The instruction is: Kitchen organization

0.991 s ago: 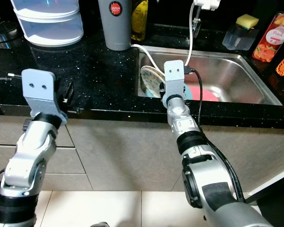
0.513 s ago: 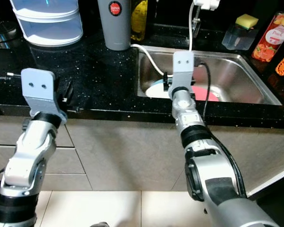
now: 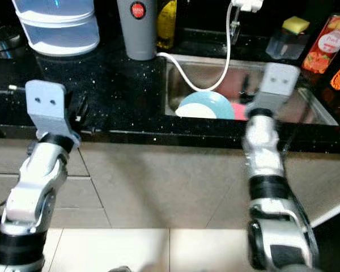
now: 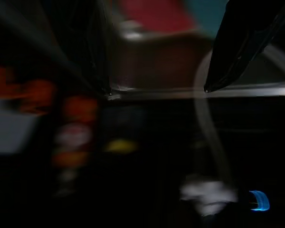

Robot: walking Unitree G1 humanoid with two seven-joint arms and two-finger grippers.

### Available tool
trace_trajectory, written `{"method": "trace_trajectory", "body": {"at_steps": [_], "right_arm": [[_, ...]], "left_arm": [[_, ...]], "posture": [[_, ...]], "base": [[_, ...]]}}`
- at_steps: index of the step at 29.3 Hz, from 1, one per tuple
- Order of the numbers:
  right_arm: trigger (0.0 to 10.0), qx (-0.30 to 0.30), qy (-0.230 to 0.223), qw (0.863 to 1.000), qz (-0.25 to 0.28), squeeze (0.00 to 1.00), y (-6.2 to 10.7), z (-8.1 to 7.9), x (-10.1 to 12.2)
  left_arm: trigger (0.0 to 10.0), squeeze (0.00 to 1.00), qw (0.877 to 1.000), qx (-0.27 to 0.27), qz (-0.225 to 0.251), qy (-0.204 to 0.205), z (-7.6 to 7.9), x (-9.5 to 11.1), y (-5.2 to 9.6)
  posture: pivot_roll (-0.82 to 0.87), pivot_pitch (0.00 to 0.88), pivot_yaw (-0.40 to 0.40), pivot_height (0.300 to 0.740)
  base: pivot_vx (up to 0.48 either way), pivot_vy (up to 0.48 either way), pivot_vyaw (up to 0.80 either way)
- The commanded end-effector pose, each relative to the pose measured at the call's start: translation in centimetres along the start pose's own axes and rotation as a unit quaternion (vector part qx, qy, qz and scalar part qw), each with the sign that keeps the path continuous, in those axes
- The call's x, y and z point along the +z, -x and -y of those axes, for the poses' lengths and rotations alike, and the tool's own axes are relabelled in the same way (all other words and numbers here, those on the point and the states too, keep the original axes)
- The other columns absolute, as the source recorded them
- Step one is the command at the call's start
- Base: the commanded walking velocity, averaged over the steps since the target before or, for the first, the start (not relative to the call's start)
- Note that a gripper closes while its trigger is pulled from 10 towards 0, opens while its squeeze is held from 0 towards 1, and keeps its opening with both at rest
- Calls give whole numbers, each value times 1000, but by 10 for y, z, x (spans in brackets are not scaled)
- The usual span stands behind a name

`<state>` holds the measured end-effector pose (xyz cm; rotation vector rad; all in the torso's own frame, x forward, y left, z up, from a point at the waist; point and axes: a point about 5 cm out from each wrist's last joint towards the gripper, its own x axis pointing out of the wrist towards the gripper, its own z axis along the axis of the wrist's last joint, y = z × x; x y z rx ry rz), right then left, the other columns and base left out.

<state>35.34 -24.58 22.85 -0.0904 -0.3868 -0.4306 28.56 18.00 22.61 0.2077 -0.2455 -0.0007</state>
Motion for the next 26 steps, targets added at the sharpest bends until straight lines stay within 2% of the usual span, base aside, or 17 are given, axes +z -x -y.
{"method": "trace_trajectory", "body": {"at_steps": [1, 2, 3, 6, 8, 10, 11, 12, 15, 17, 18, 19, 22, 23, 24, 25, 26], "right_arm": [[10000, -41, 18, 999, 2, 0, 4, 22, -5], [10000, -41, 18, 999, 2, 0, 4, 22, -5], [10000, -58, 28, 998, -5, 0, 9, 32, -11], [10000, -73, 37, 997, -17, 0, 13, 42, -18], [10000, -88, 62, 993, -46, 0, 26, 58, -36], [10000, -91, 73, 992, -56, 0, 31, 62, -41], [10000, -100, 81, 989, -68, 0, 40, 69, -50], [10000, -100, 81, 989, -68, 0, 40, 69, -50], [10000, -120, 101, 983, -93, 0, 53, 80, -65], [10000, -128, 126, 975, -134, 0, 67, 89, -85], [10000, -117, 139, 971, -157, 0, 76, 90, -97], [10000, -72, 148, 965, -203, 0, 93, 84, -118], [10000, -40, 147, 961, -228, 0, 102, 80, -129], [10000, -7, 144, 955, -259, 0, 114, 75, -140], [10000, -7, 144, 955, -259, 0, 114, 75, -140], [10000, 17, 140, 949, -282, 0, 123, 71, -149], [10000, 75, 160, 921, -347, 0, 157, 64, -172]], "left_arm": [[10000, 0, 999, -32, 4, -7, 9, -1, 5], [10000, 0, 999, -32, 4, -7, 9, -1, 5], [10000, 0, 999, -46, 4, -9, 13, -2, 9], [10000, 0, 998, -58, 2, -13, 18, -5, 14], [10000, 0, 996, -80, -11, -28, 25, -15, 27], [10000, 0, 995, -87, -17, -34, 27, -19, 32], [10000, 0, 993, -101, -32, -47, 31, -27, 42], [10000, 0, 993, -101, -32, -47, 31, -27, 42], [10000, 0, 991, -117, -58, -39, 38, -38, 56], [10000, 0, 985, -140, -100, -15, 45, -55, 72], [10000, 0, 981, -146, -127, -5, 48, -66, 81], [10000, 0, 973, -141, -180, 10, 48, -91, 98], [10000, 0, 968, -135, -209, 17, 47, -104, 108], [10000, 0, 964, -136, -231, 7, 47, -116, 117], [10000, 0, 964, -136, -231, 7, 47, -116, 117], [10000, 0, 959, -137, -247, 0, 46, -125, 124], [10000, 0, 945, -122, -304, -13, 41, -154, 146]], "posture": [[155, 26, -60, 740], [155, 26, -60, 740], [153, 27, -56, 740], [153, 27, -56, 740], [158, 26, -53, 740], [158, 26, -53, 740], [163, 27, -57, 740], [163, 27, -57, 740], [167, 27, -61, 740], [166, 26, -63, 740], [166, 26, -63, 740], [164, 24, -66, 740], [164, 24, -66, 740], [158, 23, -72, 740], [158, 23, -72, 740], [158, 23, -72, 740], [158, 19, -86, 740]], "base": [[0, 0, 0], [0, 0, 0], [0, 0, 0], [0, 0, 0], [0, 0, 0], [0, 0, 0], [0, 0, 0], [0, 0, 0], [0, 0, 0], [0, 0, 0], [0, 0, 0], [0, 0, 0], [0, 0, 0], [0, 0, 0], [0, 0, 0], [0, 0, 0], [0, 0, 0]]}}
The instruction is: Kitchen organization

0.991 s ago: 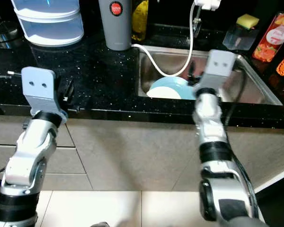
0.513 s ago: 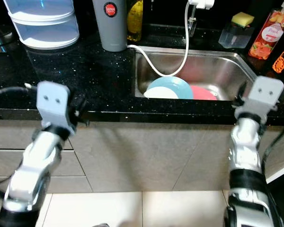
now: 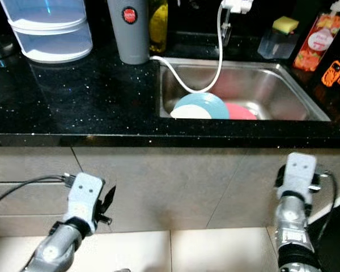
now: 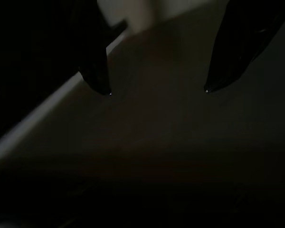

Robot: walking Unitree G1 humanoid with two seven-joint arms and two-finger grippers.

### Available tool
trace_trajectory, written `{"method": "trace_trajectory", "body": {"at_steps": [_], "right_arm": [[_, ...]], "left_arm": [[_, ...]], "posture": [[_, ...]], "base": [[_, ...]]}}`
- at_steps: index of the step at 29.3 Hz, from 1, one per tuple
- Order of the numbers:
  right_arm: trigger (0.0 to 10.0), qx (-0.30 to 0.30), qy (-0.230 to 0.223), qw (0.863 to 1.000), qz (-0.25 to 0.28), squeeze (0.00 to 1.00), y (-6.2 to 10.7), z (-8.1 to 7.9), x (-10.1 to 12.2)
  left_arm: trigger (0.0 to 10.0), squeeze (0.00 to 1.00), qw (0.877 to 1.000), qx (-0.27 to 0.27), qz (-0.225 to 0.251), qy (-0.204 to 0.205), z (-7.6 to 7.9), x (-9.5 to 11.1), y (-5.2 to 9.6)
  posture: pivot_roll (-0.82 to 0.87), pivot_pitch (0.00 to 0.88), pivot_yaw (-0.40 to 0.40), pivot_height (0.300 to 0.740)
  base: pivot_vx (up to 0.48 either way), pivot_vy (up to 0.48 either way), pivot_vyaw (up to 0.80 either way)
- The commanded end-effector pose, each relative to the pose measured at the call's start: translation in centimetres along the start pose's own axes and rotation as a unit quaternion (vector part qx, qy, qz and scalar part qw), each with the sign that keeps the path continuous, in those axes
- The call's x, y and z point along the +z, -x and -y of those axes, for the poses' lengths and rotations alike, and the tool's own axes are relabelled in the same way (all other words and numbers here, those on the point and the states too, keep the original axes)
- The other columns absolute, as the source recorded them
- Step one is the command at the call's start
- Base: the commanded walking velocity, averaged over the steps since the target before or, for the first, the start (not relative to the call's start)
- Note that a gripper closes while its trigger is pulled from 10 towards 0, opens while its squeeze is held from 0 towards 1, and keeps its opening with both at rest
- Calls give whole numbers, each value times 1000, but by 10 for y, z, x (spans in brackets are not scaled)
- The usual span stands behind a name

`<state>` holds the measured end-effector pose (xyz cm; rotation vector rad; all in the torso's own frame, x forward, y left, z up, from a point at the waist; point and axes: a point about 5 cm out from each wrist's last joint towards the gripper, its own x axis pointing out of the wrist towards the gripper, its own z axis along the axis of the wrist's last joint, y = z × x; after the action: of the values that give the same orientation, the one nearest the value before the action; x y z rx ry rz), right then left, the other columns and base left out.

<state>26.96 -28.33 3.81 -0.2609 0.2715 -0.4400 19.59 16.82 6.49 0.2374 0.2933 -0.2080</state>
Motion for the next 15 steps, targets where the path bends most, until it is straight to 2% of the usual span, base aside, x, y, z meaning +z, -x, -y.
{"method": "trace_trajectory", "body": {"at_steps": [1, 5, 6, 8, 9, 10, 15], "right_arm": [[10000, 52, 26, 997, -50, 0, 13, -13, -29], [10000, 153, 79, 974, -148, 0, 45, -39, -78], [10000, 195, 99, 956, -195, 0, 60, -47, -97], [10000, 195, 99, 956, -195, 0, 60, -47, -97], [10000, 231, 125, 938, -227, 0, 73, -52, -112], [10000, 239, 131, 933, -233, 0, 76, -52, -115], [10000, 246, 115, 930, -249, 0, 80, -54, -119]], "left_arm": [[10000, 0, 998, 9, -55, -1, 2, -32, 5], [10000, 0, 988, 32, -148, 5, -2, -83, 14], [10000, 0, 983, 39, -180, 15, -4, -100, 19], [10000, 0, 983, 39, -180, 15, -4, -100, 19], [10000, 0, 975, 44, -215, 24, -7, -118, 25], [10000, 0, 973, 44, -226, 25, -8, -123, 26], [10000, 0, 966, 46, -254, 21, -11, -137, 32]], "posture": [[158, 19, -86, 740], [163, 17, -95, 740], [163, 8, -97, 740], [163, 8, -97, 740], [168, 4, -96, 740], [168, 4, -96, 740], [162, 0, -91, 740]], "base": [[0, 0, 0], [0, 0, 0], [0, 0, 0], [0, 0, 0], [0, 0, 0], [0, 0, 0], [0, 0, 0]]}}
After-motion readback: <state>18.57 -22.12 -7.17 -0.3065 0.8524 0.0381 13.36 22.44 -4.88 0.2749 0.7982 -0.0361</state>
